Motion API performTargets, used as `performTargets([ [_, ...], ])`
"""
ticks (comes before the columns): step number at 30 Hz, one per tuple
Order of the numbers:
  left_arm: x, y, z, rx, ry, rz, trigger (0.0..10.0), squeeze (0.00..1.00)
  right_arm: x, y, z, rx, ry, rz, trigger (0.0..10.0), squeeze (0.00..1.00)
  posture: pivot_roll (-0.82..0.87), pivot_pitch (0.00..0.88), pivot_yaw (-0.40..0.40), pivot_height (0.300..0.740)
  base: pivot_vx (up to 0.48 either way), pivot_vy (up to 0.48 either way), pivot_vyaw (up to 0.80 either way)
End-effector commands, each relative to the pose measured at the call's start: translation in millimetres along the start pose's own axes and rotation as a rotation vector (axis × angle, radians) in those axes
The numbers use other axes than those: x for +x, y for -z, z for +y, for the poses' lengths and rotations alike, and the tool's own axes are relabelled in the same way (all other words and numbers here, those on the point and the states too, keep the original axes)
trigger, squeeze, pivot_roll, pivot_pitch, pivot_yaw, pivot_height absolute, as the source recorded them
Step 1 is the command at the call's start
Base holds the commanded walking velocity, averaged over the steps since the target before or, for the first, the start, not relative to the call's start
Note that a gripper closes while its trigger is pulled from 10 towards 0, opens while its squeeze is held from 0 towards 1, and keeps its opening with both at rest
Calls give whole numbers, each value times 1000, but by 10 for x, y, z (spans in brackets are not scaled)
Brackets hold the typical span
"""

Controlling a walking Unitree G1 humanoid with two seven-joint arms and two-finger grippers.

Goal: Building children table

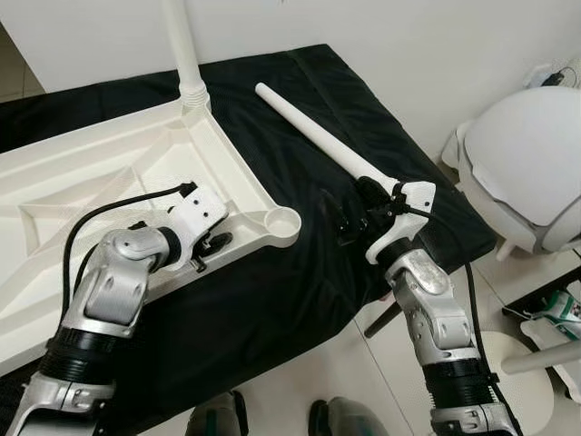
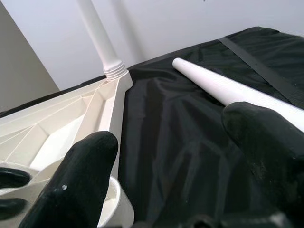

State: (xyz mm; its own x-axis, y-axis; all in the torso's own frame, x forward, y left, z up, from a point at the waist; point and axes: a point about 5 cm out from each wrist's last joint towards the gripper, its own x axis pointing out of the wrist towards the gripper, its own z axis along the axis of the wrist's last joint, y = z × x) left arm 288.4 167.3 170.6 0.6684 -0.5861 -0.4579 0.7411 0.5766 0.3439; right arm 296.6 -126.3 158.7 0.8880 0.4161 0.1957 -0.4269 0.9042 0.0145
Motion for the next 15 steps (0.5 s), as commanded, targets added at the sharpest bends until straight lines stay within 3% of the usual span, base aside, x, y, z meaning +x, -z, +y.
performTargets([
  [1, -103, -91, 4, -7, 68, -57, 10000, 0, 21, -12, -22, -3, 11, -12, 10000, 0, -24, 63, 24, 740, 0, 0, 0],
  [5, -224, -225, 34, -8, 103, -136, 10000, 0, 71, -24, -32, -6, 6, -20, 10000, 0, -15, 57, 21, 740, 0, 0, 0],
  [7, -283, -366, 47, -16, 120, -222, 10000, 0, 151, -45, -37, -12, -4, -33, 10000, 0, -7, 47, 19, 740, 0, 0, 0],
  [15, -201, -330, -29, -49, 87, -227, 10000, 0, 265, -77, -91, -25, 24, -41, 10000, 0, -4, 27, 16, 740, 0, 0, 0],
])
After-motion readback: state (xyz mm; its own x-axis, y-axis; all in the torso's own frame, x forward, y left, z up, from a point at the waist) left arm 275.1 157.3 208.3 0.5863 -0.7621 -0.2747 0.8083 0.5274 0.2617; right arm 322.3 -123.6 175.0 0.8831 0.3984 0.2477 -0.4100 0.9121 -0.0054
